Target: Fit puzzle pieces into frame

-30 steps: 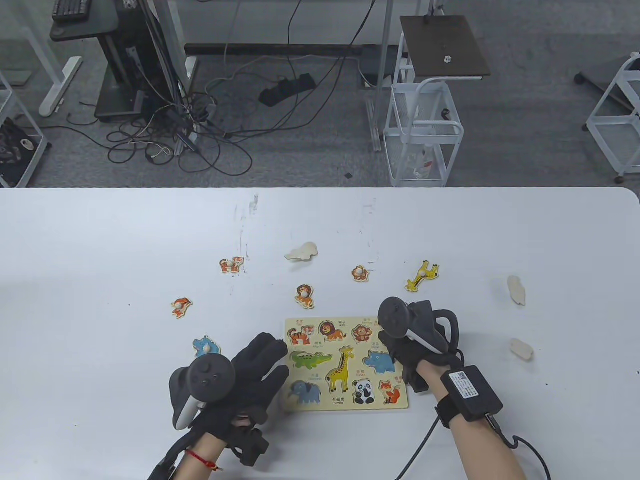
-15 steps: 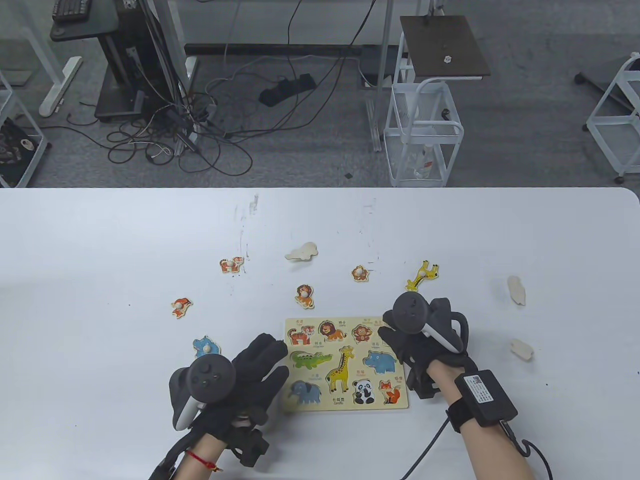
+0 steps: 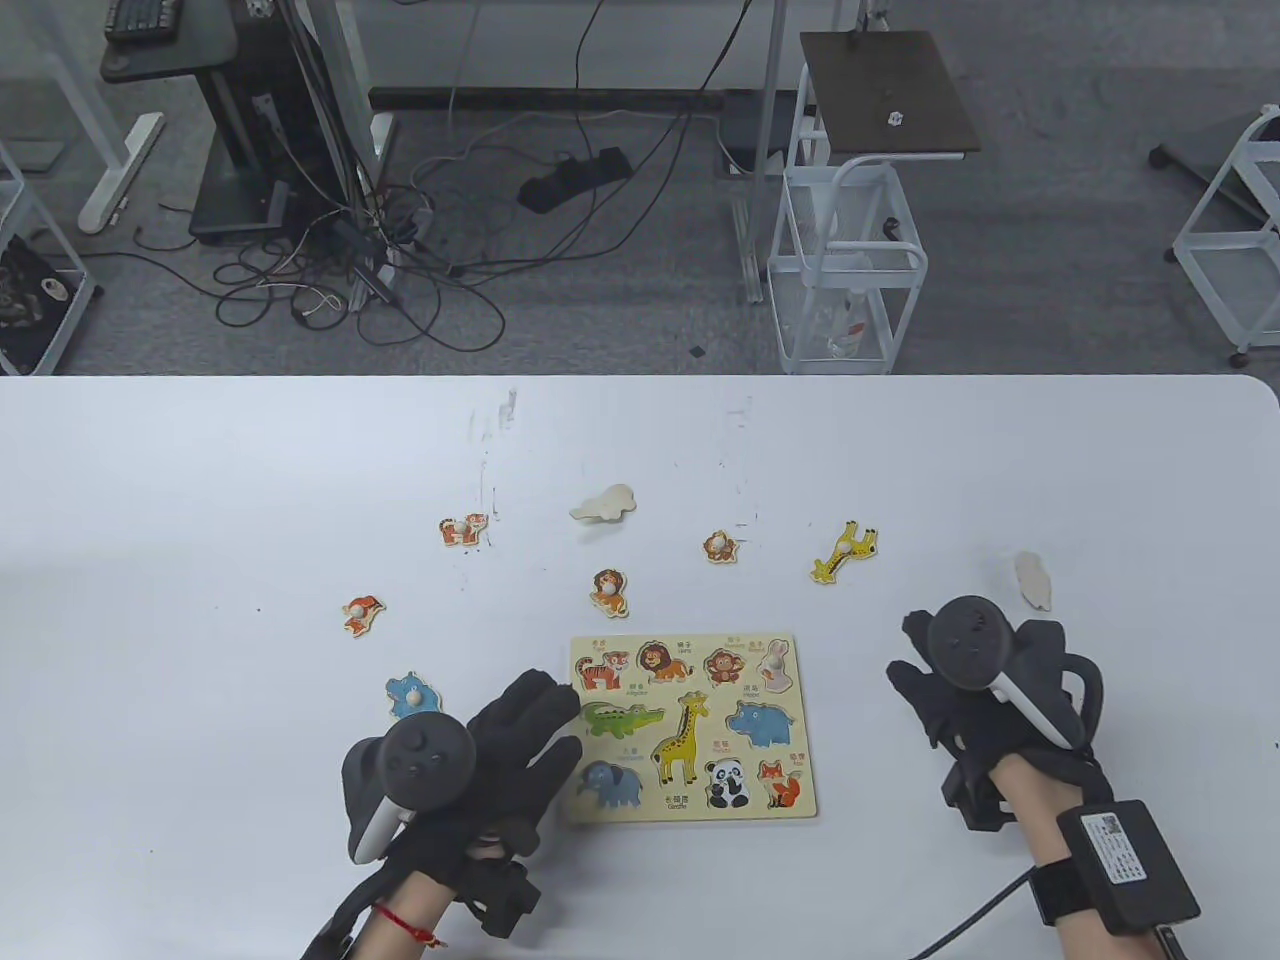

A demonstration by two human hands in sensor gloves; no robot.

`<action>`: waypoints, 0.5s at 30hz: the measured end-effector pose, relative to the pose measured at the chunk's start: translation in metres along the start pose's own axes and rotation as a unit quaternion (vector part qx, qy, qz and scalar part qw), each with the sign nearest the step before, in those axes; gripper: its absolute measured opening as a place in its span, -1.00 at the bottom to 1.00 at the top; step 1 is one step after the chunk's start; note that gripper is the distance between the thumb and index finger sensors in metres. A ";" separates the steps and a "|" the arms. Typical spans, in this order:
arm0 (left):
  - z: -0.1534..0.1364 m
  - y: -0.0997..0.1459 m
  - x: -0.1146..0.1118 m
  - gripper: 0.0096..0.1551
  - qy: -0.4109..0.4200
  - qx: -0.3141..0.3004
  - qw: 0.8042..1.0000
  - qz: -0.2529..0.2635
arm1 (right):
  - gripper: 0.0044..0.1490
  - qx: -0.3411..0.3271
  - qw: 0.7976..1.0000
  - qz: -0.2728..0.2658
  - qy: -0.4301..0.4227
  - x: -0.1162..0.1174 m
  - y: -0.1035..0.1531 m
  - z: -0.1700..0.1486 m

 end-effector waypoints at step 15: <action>0.002 0.000 0.000 -0.27 -0.010 -0.008 1.000 0.007 | -0.03 0.129 0.981 0.107 0.092 0.033 -0.015 -0.067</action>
Point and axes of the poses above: the tracker on the back of each hand, its own z axis roughly to the thumb side, its own y axis roughly from the fingertips to the wrist, x = y × z, the point moved 2 cm from there along -y, roughly from the wrist to the fingertips, and after that the axes turned 3 degrees about -y, right-handed, at the moved point
